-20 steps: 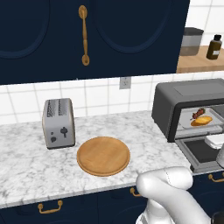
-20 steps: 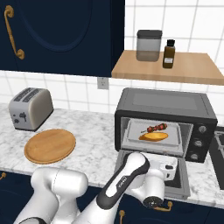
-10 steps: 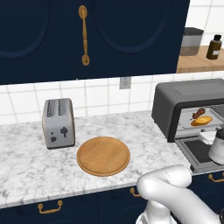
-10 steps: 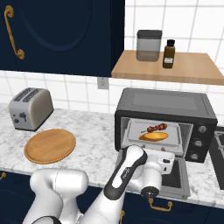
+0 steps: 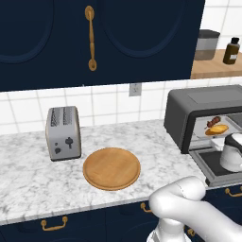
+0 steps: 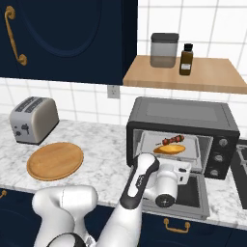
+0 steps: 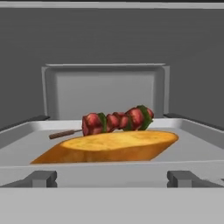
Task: Pick up the kebab skewer and baguette bread, and place them inside the toaster oven. Close the toaster oven door and start by setting the timer.
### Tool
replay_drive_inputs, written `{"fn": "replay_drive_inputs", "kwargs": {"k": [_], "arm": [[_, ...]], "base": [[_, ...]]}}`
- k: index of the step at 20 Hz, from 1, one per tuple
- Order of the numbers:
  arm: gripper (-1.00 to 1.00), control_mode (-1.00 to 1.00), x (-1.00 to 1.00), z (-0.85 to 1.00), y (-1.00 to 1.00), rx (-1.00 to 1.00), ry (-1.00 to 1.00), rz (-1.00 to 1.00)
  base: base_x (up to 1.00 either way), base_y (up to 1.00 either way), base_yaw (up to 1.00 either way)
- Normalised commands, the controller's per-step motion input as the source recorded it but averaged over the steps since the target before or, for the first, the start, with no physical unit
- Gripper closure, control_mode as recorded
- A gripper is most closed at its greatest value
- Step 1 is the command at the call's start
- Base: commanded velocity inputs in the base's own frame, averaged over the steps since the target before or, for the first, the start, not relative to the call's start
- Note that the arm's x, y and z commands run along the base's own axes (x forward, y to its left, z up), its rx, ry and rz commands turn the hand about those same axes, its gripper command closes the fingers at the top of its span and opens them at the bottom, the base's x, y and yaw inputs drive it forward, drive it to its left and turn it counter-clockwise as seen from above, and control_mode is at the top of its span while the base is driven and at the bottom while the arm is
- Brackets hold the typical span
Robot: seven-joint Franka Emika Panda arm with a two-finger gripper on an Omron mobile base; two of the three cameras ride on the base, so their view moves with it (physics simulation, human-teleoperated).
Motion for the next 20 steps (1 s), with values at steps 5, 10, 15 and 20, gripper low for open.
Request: {"fn": "replay_drive_inputs", "kwargs": {"k": [5, 10, 15, 20], "arm": [[-1.00, -1.00, 0.15, 0.00, 0.00, 0.00, 0.04, 0.00], [-1.00, -1.00, 0.16, 0.00, 0.00, 0.00, 0.03, 0.00], [-1.00, -1.00, 0.20, 0.00, 0.00, 0.00, 0.01, 0.00], [-1.00, -1.00, 0.17, 0.00, 0.00, 0.00, 0.00, 0.00]], "base": [[0.00, 0.00, 0.00], [0.00, 0.00, 0.00], [0.00, 0.00, 0.00], [0.00, 0.00, 0.00]]}}
